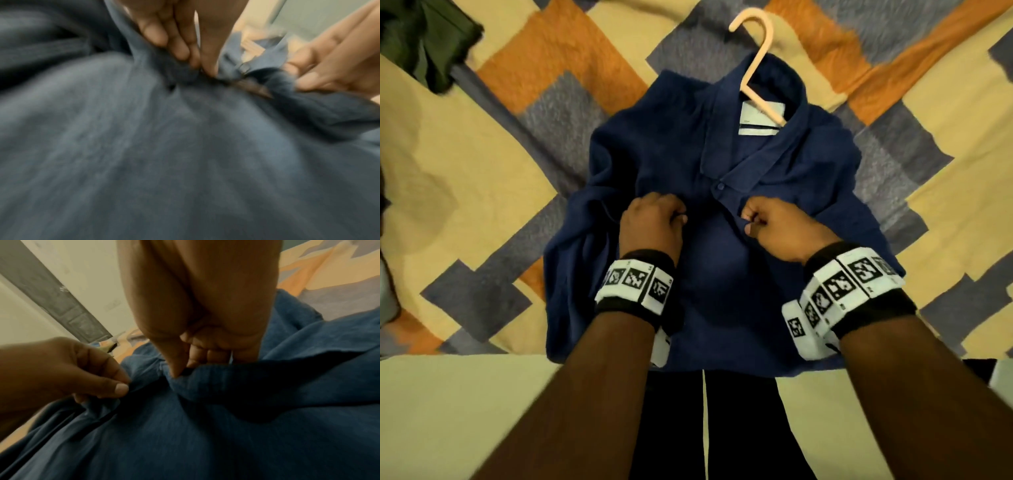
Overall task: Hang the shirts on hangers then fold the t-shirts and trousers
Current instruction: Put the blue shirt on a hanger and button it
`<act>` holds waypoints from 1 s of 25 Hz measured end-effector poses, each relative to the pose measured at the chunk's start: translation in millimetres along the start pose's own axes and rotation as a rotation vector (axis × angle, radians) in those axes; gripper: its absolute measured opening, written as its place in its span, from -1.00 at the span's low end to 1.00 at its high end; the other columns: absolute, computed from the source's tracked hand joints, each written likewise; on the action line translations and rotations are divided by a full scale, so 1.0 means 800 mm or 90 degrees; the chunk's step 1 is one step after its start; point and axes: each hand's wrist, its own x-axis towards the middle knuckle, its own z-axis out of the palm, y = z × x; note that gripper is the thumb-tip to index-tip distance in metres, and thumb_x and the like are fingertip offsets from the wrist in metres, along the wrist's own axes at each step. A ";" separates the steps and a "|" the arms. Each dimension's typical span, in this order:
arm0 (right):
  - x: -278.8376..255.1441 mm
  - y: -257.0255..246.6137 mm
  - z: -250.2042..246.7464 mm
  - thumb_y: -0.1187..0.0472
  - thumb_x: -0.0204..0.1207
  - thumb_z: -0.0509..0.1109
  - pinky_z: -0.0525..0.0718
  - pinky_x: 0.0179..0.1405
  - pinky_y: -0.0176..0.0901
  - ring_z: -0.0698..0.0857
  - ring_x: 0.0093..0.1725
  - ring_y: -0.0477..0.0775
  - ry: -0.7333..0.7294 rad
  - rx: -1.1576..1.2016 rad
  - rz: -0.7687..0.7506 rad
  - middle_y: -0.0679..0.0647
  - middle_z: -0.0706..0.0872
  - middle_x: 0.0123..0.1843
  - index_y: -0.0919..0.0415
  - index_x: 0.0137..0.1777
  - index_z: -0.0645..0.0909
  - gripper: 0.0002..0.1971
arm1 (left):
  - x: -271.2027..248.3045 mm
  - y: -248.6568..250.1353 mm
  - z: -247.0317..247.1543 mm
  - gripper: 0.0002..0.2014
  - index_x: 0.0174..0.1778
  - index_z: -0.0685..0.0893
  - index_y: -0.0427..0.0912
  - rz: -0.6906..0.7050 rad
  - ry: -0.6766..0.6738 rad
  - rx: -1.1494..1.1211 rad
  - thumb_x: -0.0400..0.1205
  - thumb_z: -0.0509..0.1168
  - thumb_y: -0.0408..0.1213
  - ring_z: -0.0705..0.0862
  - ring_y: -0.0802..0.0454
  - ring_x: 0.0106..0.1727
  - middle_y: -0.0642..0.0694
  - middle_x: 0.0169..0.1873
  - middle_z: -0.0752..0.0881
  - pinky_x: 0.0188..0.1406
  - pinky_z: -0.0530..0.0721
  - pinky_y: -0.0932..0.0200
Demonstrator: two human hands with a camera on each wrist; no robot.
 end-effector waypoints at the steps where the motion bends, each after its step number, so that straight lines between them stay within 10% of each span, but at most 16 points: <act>1: -0.012 0.001 0.000 0.34 0.60 0.30 0.48 -0.18 -0.22 0.58 -0.19 -0.03 0.018 0.028 -0.034 -0.01 0.64 -0.23 0.08 -0.11 0.56 -0.86 | -0.015 0.005 -0.002 -0.91 -0.18 0.77 -0.24 0.019 0.019 -0.013 0.45 0.42 -0.36 0.68 -0.33 -0.16 -0.29 -0.21 0.73 -0.13 0.68 -0.11; 10: -0.074 0.012 0.009 0.31 0.54 0.44 0.47 -0.18 -0.50 0.61 -0.21 -0.18 0.082 0.106 -0.238 -0.11 0.62 -0.25 0.11 -0.19 0.56 -0.85 | -0.062 0.052 -0.015 -0.91 -0.28 0.73 -0.11 -0.289 -0.048 -0.372 0.49 0.49 -0.35 0.72 0.11 -0.33 -0.05 -0.35 0.78 -0.25 0.69 0.23; 25: -0.058 -0.001 0.015 0.36 0.46 0.52 0.60 -0.04 -0.52 0.73 -0.05 -0.26 0.151 0.183 -0.306 -0.22 0.75 -0.12 0.20 -0.05 0.82 -0.88 | -0.053 0.062 -0.030 -0.88 -0.25 0.77 -0.11 -0.263 -0.106 -0.488 0.51 0.46 -0.43 0.73 0.09 -0.34 -0.09 -0.38 0.78 -0.32 0.69 0.27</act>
